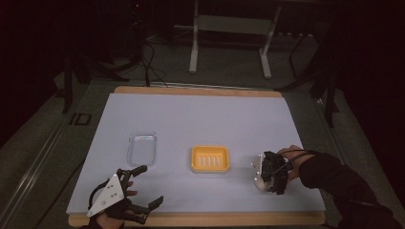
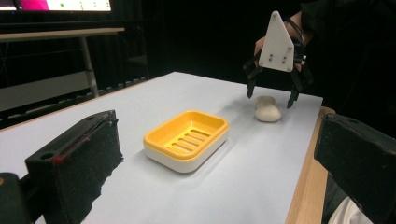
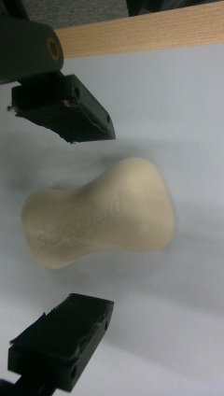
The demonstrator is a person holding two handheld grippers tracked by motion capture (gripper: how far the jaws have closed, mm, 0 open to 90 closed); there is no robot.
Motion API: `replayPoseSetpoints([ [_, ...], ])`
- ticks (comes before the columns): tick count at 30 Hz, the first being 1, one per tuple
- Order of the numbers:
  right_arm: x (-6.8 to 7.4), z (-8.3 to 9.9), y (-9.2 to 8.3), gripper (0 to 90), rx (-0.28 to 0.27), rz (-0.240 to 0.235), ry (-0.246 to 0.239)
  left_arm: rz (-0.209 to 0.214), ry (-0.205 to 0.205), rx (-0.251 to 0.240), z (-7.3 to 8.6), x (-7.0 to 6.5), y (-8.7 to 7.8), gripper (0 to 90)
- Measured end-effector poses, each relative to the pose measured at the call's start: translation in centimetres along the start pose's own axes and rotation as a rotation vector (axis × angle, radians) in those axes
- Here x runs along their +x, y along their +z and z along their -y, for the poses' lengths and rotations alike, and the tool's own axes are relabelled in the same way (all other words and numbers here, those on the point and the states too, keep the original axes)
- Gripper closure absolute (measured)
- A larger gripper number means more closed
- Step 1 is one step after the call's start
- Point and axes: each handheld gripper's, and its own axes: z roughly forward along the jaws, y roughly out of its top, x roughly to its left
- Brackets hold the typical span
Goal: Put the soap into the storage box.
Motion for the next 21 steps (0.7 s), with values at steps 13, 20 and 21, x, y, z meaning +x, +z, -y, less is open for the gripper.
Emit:
replayPoseSetpoints([
  [13, -0.6, 0.4, 1.6, 31.7, -0.029, -0.033, -0.01, 0.002, -0.002, 0.008, 0.1, 0.0, 0.1, 0.7],
  [20, -1.1, 1.0, 2.0, 38.7, -0.096, -0.09, 0.016, 0.002, -0.002, 0.017, 0.2, 0.1, 0.3, 0.8],
  [21, -1.1, 1.0, 2.0, 39.1, -0.096, -0.09, 0.016, 0.002, -0.002, 0.017, 0.2, 0.1, 0.3, 0.8],
])
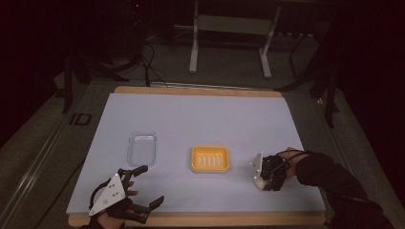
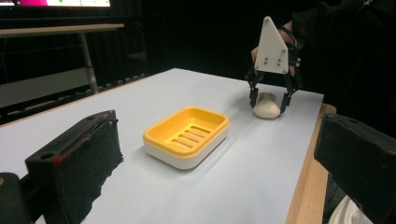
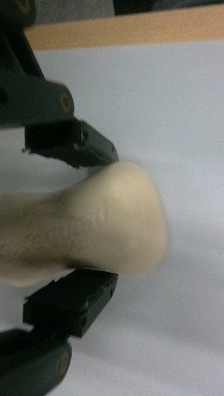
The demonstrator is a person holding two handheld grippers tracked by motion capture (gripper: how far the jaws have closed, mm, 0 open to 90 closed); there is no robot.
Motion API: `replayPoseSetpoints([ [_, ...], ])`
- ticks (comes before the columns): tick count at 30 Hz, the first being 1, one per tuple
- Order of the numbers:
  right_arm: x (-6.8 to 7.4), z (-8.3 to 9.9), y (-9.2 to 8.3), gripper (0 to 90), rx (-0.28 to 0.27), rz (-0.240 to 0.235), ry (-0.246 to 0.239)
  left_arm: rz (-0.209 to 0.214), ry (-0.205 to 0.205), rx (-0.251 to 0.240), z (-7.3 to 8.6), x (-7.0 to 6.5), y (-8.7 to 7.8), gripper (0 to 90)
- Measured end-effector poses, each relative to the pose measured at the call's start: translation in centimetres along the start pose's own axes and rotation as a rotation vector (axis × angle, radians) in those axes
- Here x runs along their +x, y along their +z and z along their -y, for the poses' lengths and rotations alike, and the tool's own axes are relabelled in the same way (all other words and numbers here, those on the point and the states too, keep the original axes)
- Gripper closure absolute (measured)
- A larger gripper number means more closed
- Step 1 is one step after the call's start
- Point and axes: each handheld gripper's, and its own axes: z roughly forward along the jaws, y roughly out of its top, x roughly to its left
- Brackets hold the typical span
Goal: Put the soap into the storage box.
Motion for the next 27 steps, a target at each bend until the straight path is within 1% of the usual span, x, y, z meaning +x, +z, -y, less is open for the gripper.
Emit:
replayPoseSetpoints([
  [1, -0.3, 0.4, 0.2, 40.4, -0.032, -0.005, 0.013, -0.002, 0.0, 0.003, 0.0, 0.0, 0.1, 0.8],
  [2, -0.3, 0.5, 0.3, 40.5, -0.038, -0.005, 0.01, -0.002, 0.0, 0.003, 0.0, 0.0, 0.1, 0.8],
  [8, -0.3, 0.8, 0.5, 41.4, -0.06, -0.006, 0.021, -0.002, 0.0, 0.002, 0.0, 0.0, 0.1, 0.8],
  [10, -0.4, 0.9, 0.5, 41.5, -0.065, -0.017, 0.037, -0.003, 0.001, 0.003, 0.0, 0.0, 0.1, 0.8],
  [14, -0.5, 0.9, 0.5, 41.8, -0.074, -0.032, 0.05, -0.002, 0.001, 0.002, 0.0, 0.0, 0.1, 0.8],
  [19, -0.8, 1.0, 0.4, 42.2, -0.081, -0.046, 0.104, -0.002, 0.003, 0.002, 0.0, 0.0, 0.1, 0.8],
  [22, -1.1, 0.9, 0.3, 42.9, -0.074, -0.047, 0.149, -0.003, 0.003, 0.004, 0.1, 0.0, 0.1, 0.8],
  [24, -1.3, 0.9, 0.0, 43.6, -0.088, -0.047, 0.152, -0.002, 0.003, 0.004, 0.1, 0.0, 0.1, 0.8],
  [27, -1.6, 0.9, -0.7, 45.1, -0.102, -0.061, 0.178, -0.003, 0.004, 0.004, 0.0, 0.0, 0.1, 0.8],
])
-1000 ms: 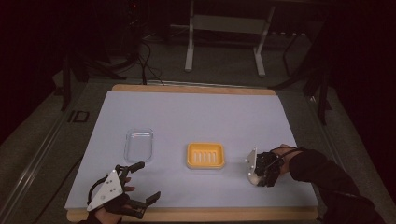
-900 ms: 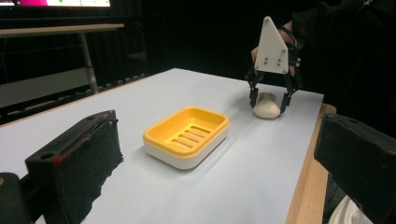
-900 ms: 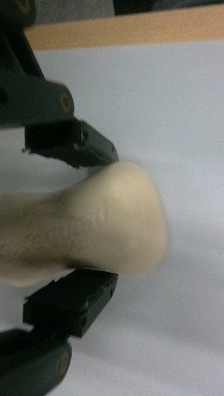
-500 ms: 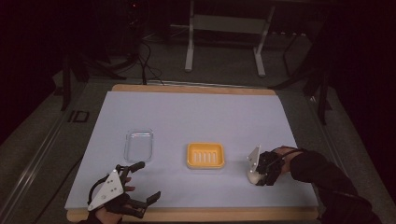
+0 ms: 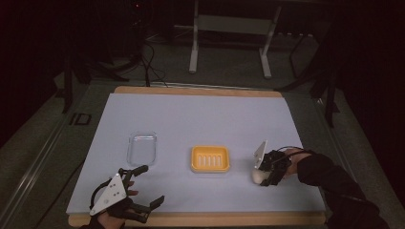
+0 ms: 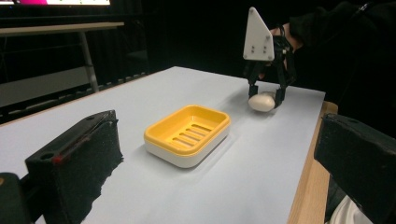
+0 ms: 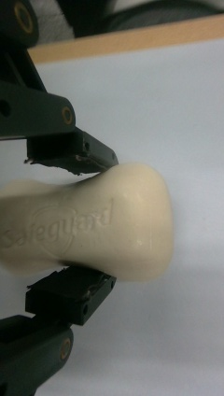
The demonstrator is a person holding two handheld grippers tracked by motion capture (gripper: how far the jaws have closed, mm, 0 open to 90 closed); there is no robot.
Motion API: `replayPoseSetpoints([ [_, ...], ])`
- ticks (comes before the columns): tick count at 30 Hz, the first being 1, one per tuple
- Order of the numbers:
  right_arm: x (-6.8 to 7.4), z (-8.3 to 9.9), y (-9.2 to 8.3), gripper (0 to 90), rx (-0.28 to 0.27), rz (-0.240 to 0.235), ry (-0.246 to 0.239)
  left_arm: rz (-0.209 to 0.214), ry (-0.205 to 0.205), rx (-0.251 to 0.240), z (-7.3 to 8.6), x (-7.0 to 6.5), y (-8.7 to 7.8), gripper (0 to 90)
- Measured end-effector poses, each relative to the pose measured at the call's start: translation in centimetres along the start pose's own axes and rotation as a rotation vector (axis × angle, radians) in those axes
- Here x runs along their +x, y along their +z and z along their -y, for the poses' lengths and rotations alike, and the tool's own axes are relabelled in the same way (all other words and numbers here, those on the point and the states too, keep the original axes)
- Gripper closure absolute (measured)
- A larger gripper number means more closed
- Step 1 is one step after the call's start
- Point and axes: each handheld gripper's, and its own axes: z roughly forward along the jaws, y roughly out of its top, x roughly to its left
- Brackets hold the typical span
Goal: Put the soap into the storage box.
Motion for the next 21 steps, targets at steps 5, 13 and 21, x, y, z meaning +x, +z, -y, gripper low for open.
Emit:
replayPoseSetpoints([
  [5, -0.1, -0.2, -1.3, 48.2, -0.032, 0.009, 0.031, 0.0, 0.0, -0.002, 0.0, 0.0, 0.0, 0.8],
  [13, -0.3, -0.7, -1.8, 49.7, -0.05, 0.02, 0.035, 0.002, 0.002, -0.002, 0.0, 0.0, 0.0, 0.8],
  [21, -0.5, -0.9, -3.0, 49.8, -0.068, 0.034, 0.043, 0.001, 0.004, -0.002, 0.0, 0.0, -0.1, 0.8],
])
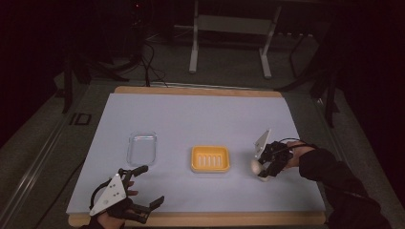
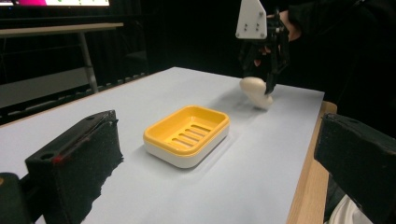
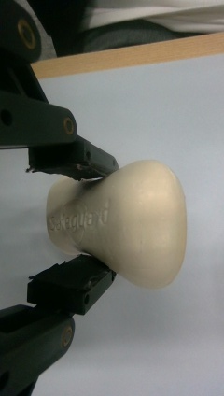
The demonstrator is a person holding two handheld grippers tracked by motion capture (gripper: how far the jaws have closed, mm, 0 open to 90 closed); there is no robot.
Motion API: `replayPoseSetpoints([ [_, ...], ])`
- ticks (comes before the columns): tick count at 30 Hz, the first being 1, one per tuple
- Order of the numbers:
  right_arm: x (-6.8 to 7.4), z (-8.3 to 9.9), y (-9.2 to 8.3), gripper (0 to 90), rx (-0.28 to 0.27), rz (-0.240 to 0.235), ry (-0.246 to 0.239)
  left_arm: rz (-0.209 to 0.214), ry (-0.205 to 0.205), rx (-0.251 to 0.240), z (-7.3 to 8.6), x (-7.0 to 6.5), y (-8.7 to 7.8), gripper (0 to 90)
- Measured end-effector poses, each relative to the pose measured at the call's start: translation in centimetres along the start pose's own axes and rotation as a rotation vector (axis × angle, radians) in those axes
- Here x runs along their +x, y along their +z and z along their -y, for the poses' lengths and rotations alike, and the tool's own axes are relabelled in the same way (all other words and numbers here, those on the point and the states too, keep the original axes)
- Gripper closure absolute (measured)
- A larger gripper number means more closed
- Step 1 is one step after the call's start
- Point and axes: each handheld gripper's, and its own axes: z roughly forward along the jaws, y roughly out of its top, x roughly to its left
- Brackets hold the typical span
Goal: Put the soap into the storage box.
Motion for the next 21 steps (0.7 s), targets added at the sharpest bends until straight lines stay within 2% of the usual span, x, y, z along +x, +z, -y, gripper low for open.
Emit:
replayPoseSetpoints([
  [1, 0.0, -0.1, -0.2, 49.8, -0.008, 0.02, -0.005, 0.0, -0.001, 0.0, 0.0, 0.0, 0.0, 0.8],
  [2, -0.1, -0.1, -0.5, 49.8, -0.006, 0.014, 0.009, 0.0, -0.001, 0.0, 0.0, 0.0, 0.0, 0.8],
  [5, -0.2, -0.3, -1.4, 49.8, -0.012, 0.023, 0.009, 0.0, 0.001, 0.0, 0.0, 0.0, 0.0, 0.8],
  [12, -0.2, -1.0, -3.4, 49.8, -0.032, 0.068, -0.009, 0.0, 0.002, 0.0, 0.0, 0.0, 0.0, 0.8],
  [21, -0.3, -2.5, -4.9, 49.8, -0.039, 0.075, -0.031, 0.001, 0.003, -0.001, 0.0, -0.1, -0.1, 0.8],
])
